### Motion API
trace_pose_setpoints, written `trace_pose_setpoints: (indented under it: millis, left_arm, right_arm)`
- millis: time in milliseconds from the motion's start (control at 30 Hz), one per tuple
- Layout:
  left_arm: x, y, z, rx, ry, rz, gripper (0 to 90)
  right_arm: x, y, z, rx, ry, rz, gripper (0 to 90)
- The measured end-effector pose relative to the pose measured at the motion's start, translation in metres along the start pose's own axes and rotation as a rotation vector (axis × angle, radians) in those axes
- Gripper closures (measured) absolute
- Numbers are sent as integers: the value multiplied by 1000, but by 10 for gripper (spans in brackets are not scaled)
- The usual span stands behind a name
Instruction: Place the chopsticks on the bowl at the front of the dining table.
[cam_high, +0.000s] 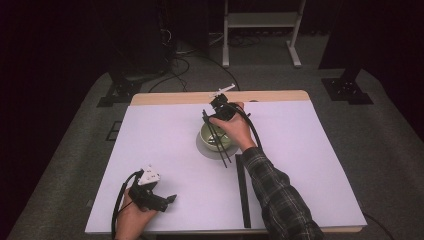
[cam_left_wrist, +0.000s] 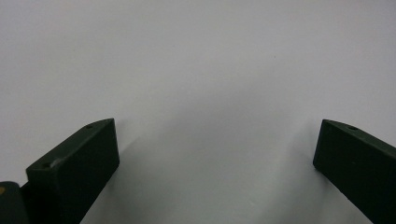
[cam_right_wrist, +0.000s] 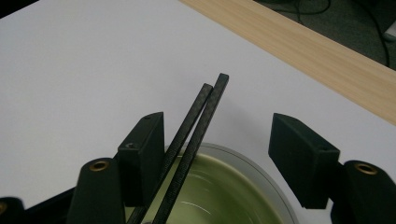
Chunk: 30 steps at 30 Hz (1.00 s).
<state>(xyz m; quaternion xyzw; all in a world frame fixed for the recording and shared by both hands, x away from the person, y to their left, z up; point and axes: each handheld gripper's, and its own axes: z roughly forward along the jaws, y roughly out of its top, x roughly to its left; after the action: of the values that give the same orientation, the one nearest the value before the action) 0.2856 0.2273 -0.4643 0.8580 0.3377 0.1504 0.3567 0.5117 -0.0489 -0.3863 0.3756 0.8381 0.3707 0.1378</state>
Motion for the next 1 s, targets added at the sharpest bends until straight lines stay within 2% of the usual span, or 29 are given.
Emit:
trace_pose_setpoints:
  millis: [333,500,533,667,867,1000]
  left_arm:
    - [0,0,0,0,-1,0,0]
    - [0,0,0,-2,-1,-2,0]
    - [0,0,0,-2,0,-2,0]
    - [0,0,0,1,-2,-3,0]
    - [0,0,0,0,-2,-4,0]
    - [0,0,0,0,-1,-3,0]
  right_arm:
    - [-13,-4,-10,-3,-30,4,348]
    - [-14,-7,-24,-41,-24,-10,369]
    - [-13,-8,-27,-50,-20,-12,399]
    - [-12,-15,-43,-72,27,-27,611]
    - [-11,-35,-54,-40,97,-47,862]
    - [-11,-46,-56,-22,156,-50,899]
